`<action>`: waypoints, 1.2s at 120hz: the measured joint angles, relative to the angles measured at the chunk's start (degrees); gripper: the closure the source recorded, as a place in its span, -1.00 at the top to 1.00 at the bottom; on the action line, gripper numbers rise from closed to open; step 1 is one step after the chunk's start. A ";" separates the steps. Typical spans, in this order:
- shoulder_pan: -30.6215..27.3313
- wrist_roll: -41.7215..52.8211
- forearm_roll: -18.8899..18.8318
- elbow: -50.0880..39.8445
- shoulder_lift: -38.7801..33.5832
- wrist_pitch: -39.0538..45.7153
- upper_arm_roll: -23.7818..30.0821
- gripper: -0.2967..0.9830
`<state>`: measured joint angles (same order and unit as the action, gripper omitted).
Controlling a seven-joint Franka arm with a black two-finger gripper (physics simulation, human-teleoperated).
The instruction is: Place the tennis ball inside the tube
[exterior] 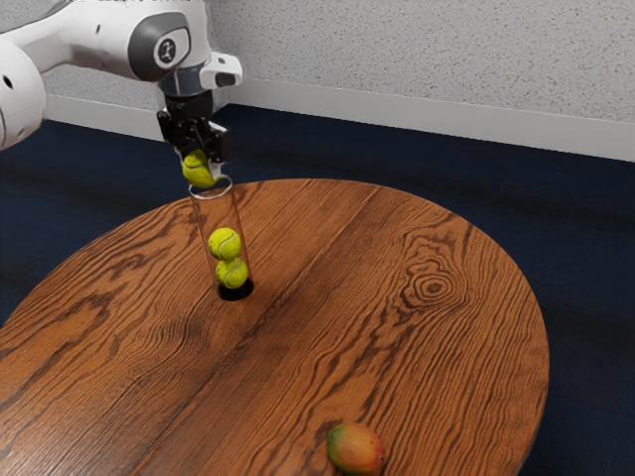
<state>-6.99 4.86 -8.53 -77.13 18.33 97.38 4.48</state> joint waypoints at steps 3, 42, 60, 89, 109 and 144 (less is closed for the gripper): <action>-0.37 0.32 0.01 0.12 0.25 -0.07 -0.03 0.09; -2.49 3.96 0.37 4.70 5.03 0.22 0.00 0.11; -2.50 5.21 0.50 5.85 6.52 0.73 0.05 0.12; -2.50 6.70 0.88 6.69 8.09 1.64 0.59 0.29; -2.46 7.41 1.58 4.24 4.45 1.95 0.53 0.43; 3.99 5.90 4.41 -10.70 -13.64 -2.54 -3.39 0.51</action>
<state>-3.01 10.76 -4.12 -87.83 4.69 94.84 1.09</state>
